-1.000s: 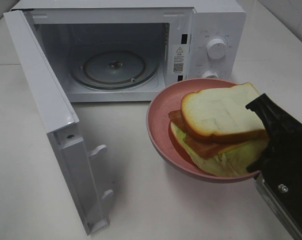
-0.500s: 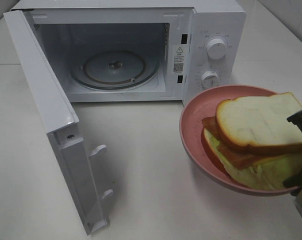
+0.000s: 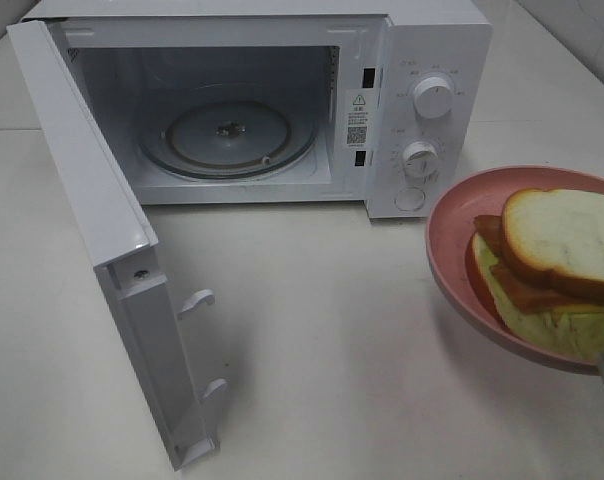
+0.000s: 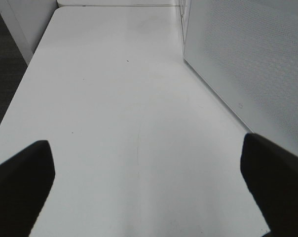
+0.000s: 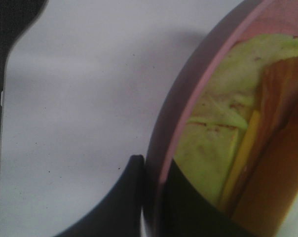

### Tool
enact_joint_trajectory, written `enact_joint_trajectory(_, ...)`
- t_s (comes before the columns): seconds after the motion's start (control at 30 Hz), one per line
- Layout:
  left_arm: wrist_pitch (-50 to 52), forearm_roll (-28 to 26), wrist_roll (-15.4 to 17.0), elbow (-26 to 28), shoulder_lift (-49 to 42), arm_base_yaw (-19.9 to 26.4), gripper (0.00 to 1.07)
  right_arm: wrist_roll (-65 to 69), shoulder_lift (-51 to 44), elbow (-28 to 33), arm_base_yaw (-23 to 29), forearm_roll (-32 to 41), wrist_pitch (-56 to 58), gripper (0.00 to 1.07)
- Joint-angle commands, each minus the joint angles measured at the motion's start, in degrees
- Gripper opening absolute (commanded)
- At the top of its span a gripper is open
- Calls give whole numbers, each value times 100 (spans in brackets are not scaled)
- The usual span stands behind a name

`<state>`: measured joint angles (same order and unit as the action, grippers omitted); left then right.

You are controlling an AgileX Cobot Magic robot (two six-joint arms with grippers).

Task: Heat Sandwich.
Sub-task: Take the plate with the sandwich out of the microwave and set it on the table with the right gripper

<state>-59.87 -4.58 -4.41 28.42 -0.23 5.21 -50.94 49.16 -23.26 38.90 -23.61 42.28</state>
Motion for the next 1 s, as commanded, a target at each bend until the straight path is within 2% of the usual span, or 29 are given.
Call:
enact_joint_trajectory(0.03, 46, -46, 23, -17, -160, 23, 98, 676, -52, -6, 6, -407, 46, 0)
enact_joint_trajectory(0.5, 46, -46, 23, -17, -160, 23, 98, 3197, -52, -6, 6, -1438, 602, 0)
enact_joint_trajectory(0.7, 46, -46, 23, -17, -160, 23, 98, 3638, 29, -6, 6, -1513, 745, 0)
enact_joint_trajectory(1.0, 46, -46, 23, -17, -160, 23, 98, 4841, 951, -189, 6, -1707, 791, 0)
